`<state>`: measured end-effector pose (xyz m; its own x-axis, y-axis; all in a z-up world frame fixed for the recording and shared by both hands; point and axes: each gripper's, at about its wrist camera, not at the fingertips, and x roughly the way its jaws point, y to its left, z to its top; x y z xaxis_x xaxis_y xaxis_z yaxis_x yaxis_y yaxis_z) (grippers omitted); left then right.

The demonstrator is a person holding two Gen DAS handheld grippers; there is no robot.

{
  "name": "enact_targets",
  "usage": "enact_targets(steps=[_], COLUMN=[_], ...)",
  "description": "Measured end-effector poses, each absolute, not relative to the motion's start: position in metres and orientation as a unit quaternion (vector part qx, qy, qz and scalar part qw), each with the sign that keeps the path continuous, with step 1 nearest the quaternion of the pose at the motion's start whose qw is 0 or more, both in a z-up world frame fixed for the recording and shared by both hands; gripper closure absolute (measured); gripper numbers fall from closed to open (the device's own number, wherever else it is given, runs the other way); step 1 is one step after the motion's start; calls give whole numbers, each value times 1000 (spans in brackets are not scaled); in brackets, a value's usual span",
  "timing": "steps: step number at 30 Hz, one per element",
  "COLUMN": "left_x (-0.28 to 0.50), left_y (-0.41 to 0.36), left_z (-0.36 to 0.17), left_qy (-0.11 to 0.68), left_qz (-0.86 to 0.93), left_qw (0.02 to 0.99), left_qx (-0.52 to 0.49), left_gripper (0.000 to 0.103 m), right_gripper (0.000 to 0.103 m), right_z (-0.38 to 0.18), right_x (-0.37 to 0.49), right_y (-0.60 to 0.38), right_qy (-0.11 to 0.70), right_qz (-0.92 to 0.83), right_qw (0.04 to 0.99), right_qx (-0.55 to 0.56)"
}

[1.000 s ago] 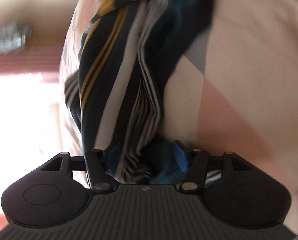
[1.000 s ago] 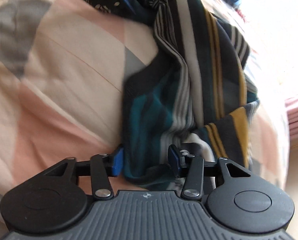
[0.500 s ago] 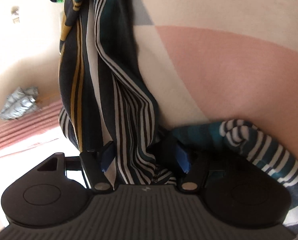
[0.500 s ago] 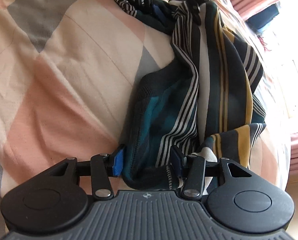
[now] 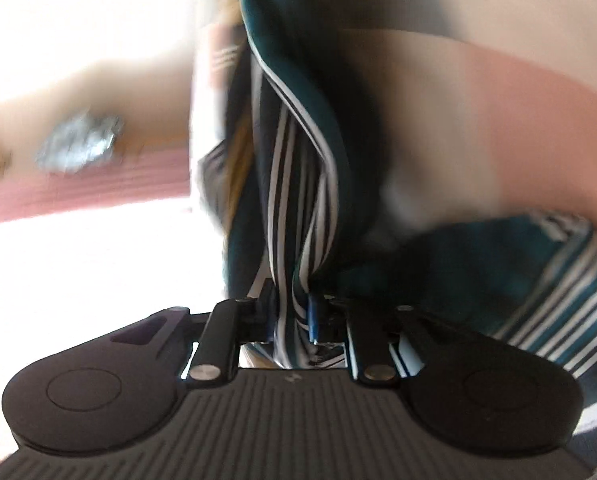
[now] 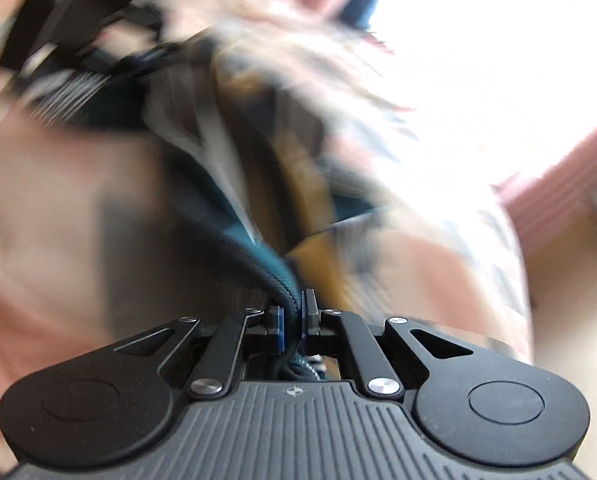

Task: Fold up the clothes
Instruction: 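Lift the sweater high with both grippers and shake it out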

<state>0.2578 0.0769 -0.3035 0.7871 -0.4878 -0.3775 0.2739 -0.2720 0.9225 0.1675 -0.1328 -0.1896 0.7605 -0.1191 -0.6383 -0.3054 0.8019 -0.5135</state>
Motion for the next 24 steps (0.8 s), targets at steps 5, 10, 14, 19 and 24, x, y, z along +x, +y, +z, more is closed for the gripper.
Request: enact_targets(steps=[5,10,14,19,24], left_x=[275,297,277,201,161], left_y=[61,57,50,22,33], left_z=[-204,-113,-121,-162,-232], left_qy=[-6,90,112,97,114], left_qz=[-309,-292,-298,-355,-356], left_qw=[701,787,776,749,748], left_qx=[642,537,544,551,548], left_gripper=[93,95,83,66,54], right_gripper=[100,100,99,99,99], right_z=[-105,-51,-84,-104,-105], right_x=[183,211,255,293,318], right_y=[-156,-163,-161,-187,-211], right_qy=[264,275,338,371,378], right_qz=[-17,-17,2,-5,5], right_qw=[928,937,919,918,917], right_qx=[-263,-214,-203,-143,-130])
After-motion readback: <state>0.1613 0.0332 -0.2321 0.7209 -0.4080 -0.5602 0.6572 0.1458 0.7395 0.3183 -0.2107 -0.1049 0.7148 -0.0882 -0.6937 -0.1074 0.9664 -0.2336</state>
